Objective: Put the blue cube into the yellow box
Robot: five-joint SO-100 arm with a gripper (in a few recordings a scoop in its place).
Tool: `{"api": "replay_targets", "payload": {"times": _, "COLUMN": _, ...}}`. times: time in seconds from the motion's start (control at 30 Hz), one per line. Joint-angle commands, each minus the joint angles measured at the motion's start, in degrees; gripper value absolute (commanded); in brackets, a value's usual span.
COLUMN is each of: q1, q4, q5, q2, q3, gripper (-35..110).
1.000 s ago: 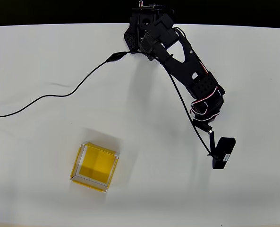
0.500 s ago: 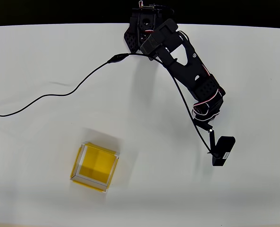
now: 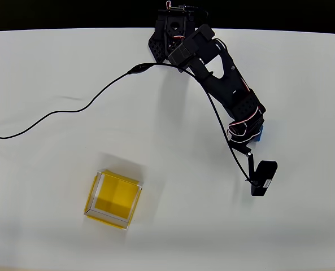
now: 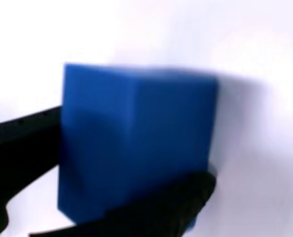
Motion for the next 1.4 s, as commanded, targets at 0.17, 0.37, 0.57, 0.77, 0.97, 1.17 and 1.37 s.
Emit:
{"api": "replay_targets", "payload": {"times": 0.17, "q1": 0.79, "q4": -9.05, "q5": 1.49, "q2": 2.64, "q3": 0.53, "gripper": 18}}
{"api": "replay_targets", "payload": {"times": 0.37, "q1": 7.56, "q4": -13.36, "q5": -0.62, "q2": 5.01, "q3": 0.62, "gripper": 18}}
{"api": "replay_targets", "payload": {"times": 0.57, "q1": 20.39, "q4": -25.66, "q5": -7.21, "q2": 8.88, "q3": 0.35, "gripper": 16}}
{"api": "replay_targets", "payload": {"times": 0.77, "q1": 32.78, "q4": -37.44, "q5": -10.55, "q2": 13.89, "q3": 0.09, "gripper": 16}}
{"api": "replay_targets", "payload": {"times": 0.97, "q1": 44.65, "q4": -43.15, "q5": -8.09, "q2": 20.21, "q3": -1.41, "gripper": 15}}
{"api": "replay_targets", "payload": {"times": 1.17, "q1": 56.87, "q4": -44.65, "q5": -2.81, "q2": 18.63, "q3": -6.5, "gripper": 15}}
{"api": "replay_targets", "payload": {"times": 1.37, "q1": 65.04, "q4": -46.32, "q5": 0.97, "q2": 13.18, "q3": -7.21, "gripper": 15}}
